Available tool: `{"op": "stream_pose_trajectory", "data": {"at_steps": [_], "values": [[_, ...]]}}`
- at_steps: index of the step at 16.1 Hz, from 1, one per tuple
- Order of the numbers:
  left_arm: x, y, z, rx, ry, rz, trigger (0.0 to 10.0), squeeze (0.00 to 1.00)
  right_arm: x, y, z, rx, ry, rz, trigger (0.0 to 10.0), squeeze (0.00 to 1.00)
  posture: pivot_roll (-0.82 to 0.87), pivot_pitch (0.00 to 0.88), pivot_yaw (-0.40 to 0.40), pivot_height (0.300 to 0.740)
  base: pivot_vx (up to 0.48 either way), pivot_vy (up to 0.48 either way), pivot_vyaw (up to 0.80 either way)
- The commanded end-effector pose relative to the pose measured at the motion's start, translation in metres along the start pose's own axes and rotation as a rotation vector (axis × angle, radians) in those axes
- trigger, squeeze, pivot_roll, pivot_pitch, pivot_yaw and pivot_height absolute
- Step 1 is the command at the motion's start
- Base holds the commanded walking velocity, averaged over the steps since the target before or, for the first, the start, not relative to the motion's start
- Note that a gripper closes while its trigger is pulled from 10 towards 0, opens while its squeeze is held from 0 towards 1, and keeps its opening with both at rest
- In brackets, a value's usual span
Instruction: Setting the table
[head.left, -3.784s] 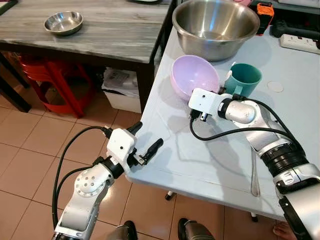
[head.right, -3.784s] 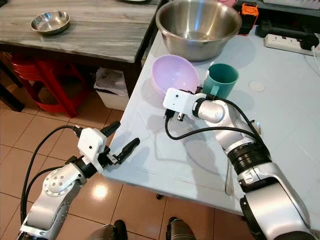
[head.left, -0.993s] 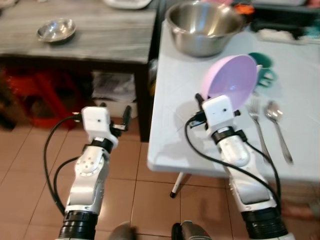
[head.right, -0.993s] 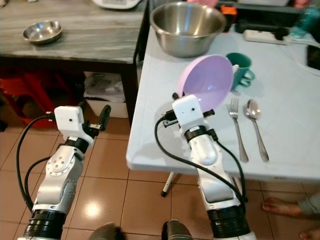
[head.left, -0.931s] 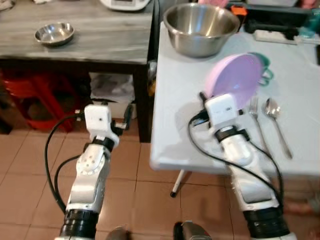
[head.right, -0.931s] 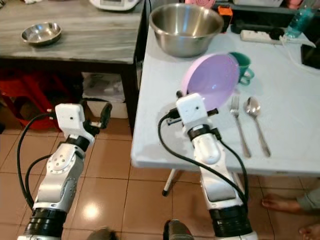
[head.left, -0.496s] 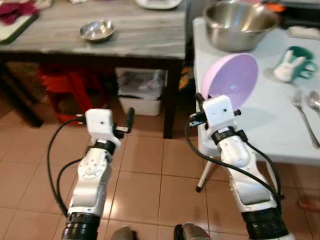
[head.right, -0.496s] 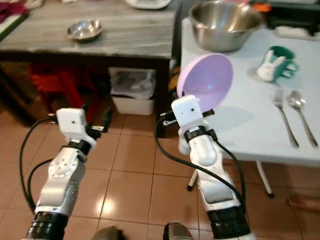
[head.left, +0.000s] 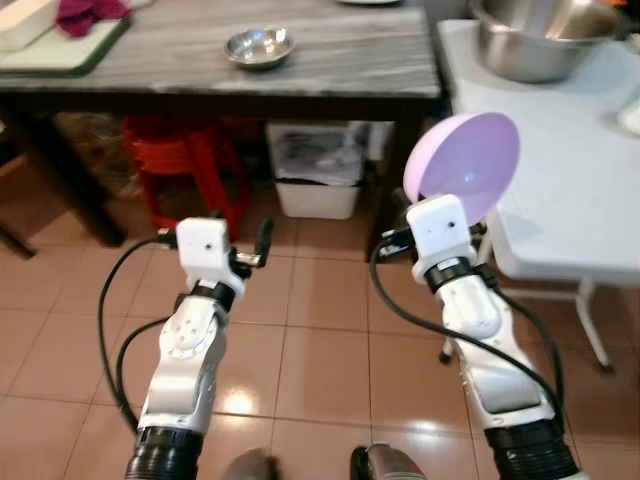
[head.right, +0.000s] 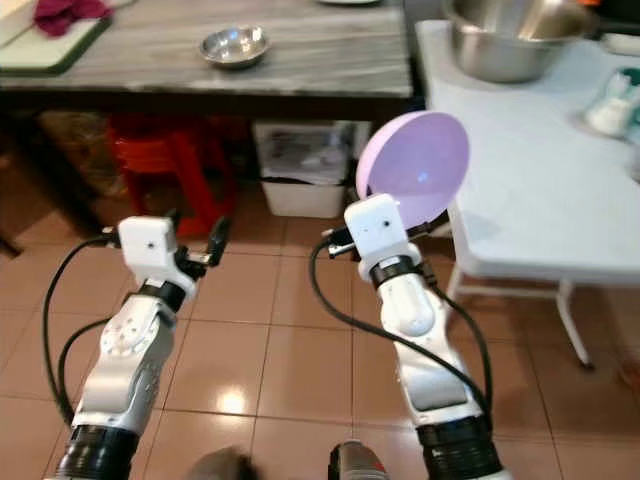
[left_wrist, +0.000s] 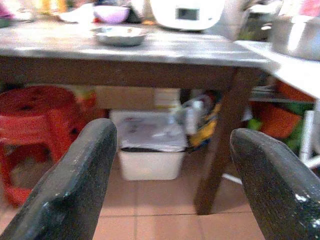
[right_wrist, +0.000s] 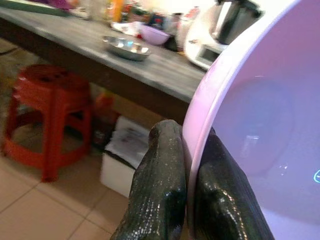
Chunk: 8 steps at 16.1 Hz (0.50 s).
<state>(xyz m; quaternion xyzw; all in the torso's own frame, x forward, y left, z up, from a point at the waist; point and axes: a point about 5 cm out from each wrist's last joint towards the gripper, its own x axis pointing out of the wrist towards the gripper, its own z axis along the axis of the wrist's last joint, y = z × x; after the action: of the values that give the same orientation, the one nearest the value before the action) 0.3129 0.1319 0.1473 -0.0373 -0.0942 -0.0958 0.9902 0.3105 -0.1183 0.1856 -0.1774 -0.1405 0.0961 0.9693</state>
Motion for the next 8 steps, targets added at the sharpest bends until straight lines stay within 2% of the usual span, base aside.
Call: {"op": "stream_pose_trajectory", "data": {"at_steps": [1, 4, 8], "values": [[-0.0027, 0.0079, -0.0005, 0.02, 0.009, 0.024, 10.0, 0.0, 0.0012, 0.0037, 0.0098, 0.009, -0.041, 0.007, 10.0, 0.0, -0.16, 0.2, 0.001, 0.74, 0.0, 0.48, 0.0], [-0.0029, 0.0079, 0.0004, 0.017, -0.002, 0.035, 10.0, 0.0, 0.0011, 0.0023, 0.0096, 0.005, -0.043, 0.007, 10.0, 0.0, -0.16, 0.201, 0.001, 0.74, 0.0, 0.402, 0.0], [-0.0045, 0.0031, 0.0024, -0.01, -0.009, -0.023, 10.0, 0.0, 0.0005, 0.0029, 0.009, 0.002, -0.043, 0.008, 10.0, 0.0, -0.16, 0.2, 0.0, 0.74, 0.0, 0.0, 0.0]]}}
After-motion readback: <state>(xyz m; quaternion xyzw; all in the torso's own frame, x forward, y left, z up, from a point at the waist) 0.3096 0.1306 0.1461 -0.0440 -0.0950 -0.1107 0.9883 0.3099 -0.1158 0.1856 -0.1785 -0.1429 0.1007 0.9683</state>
